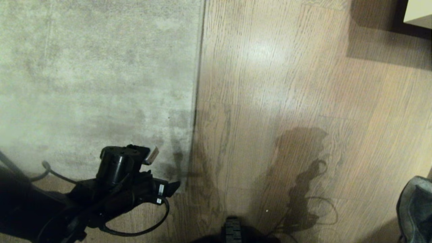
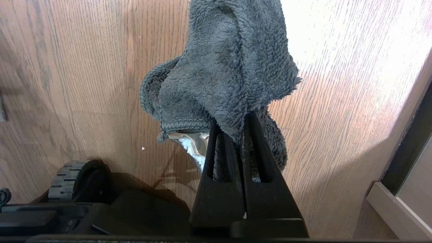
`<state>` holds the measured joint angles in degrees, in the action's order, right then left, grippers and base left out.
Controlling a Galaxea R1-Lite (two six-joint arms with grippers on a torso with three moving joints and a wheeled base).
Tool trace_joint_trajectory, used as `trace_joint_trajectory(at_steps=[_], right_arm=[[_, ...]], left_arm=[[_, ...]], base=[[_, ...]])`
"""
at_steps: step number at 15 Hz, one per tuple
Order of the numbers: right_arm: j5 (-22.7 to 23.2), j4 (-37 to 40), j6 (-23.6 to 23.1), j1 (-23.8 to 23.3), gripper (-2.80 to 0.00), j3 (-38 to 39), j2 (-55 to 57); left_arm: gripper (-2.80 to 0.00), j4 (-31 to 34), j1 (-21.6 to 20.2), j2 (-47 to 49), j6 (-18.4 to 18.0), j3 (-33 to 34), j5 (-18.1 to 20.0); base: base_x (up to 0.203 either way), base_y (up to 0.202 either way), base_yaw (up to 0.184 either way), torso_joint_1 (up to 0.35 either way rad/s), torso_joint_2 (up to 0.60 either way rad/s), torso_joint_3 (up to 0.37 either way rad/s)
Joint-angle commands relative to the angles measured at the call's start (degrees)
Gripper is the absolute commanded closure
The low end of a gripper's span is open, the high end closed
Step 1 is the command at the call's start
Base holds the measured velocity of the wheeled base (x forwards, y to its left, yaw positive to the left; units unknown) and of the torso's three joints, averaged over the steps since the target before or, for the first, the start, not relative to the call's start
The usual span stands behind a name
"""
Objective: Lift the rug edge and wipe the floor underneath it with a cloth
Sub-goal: Lift up the carpet
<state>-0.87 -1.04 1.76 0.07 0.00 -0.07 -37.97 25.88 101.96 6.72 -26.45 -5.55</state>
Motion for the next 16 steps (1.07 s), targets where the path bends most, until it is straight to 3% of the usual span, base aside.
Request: trace_joint_trajectory(at_steps=[1, 16], right_arm=[[0.0, -0.02, 0.0, 0.01, 0.0, 0.0, 0.07], [0.0, -0.02, 0.0, 0.01, 0.0, 0.0, 0.07]], left_arm=[[-2.8, -0.12, 1.33, 2.06, 0.05, -2.51, -0.58], [-2.8, 10.11, 1.37, 5.71, -1.09, -13.97, -0.69]], base=[[0.0, 0.0, 0.0, 0.0, 0.0, 0.0], [0.0, 0.0, 0.0, 0.0, 0.0, 0.0]])
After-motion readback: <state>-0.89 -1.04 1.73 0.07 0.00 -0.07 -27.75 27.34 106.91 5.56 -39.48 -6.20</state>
